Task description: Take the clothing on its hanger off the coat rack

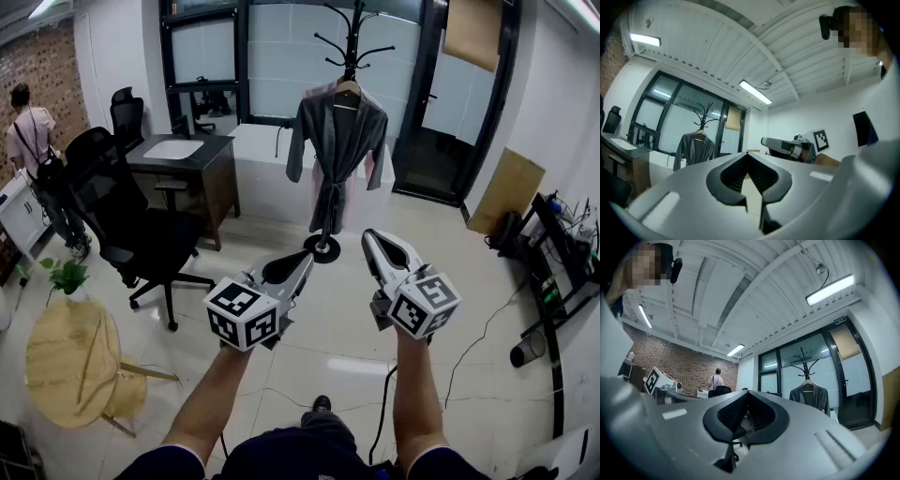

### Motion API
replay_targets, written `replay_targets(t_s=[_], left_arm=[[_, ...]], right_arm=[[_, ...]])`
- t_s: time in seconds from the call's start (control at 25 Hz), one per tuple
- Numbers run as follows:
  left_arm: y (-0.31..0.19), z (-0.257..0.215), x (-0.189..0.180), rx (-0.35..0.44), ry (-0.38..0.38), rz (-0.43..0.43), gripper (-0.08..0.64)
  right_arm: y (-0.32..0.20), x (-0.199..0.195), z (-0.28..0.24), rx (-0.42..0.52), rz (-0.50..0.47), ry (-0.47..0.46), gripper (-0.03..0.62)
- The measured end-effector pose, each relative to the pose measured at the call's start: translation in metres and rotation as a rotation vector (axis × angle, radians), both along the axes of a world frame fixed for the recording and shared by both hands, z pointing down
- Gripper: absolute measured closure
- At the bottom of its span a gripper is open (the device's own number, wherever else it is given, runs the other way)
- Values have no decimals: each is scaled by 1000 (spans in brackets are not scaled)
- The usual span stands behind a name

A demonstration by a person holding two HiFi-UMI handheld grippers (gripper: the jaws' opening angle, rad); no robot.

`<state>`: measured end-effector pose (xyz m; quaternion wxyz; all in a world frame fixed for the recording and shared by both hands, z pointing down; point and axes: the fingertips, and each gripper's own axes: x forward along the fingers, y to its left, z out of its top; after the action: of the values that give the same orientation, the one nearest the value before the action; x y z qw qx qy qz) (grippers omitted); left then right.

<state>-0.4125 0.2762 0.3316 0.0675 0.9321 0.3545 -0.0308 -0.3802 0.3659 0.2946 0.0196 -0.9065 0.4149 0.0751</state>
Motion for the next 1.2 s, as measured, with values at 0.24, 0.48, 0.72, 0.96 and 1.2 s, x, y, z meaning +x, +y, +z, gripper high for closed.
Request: replay_targets(t_s=[0.24,0.48,0.72,0.96,1.2], left_arm=[[21,1,41,11,-2,-2,548],[53,-4,100,35,12,0,548],[79,-14,162,20,17,-26,548],[93,-16,215,35,0,-49,548],[81,-15,271,22,-3,-76,548]], right_arm=[[21,37,-1,9,-4,8,591],[43,88,-6,3,-29,37,591],[67,139,-5,-17,-57,25,591],[91,190,-8,7,-54,17,591],[86,244,-6,28,-55,17,591]])
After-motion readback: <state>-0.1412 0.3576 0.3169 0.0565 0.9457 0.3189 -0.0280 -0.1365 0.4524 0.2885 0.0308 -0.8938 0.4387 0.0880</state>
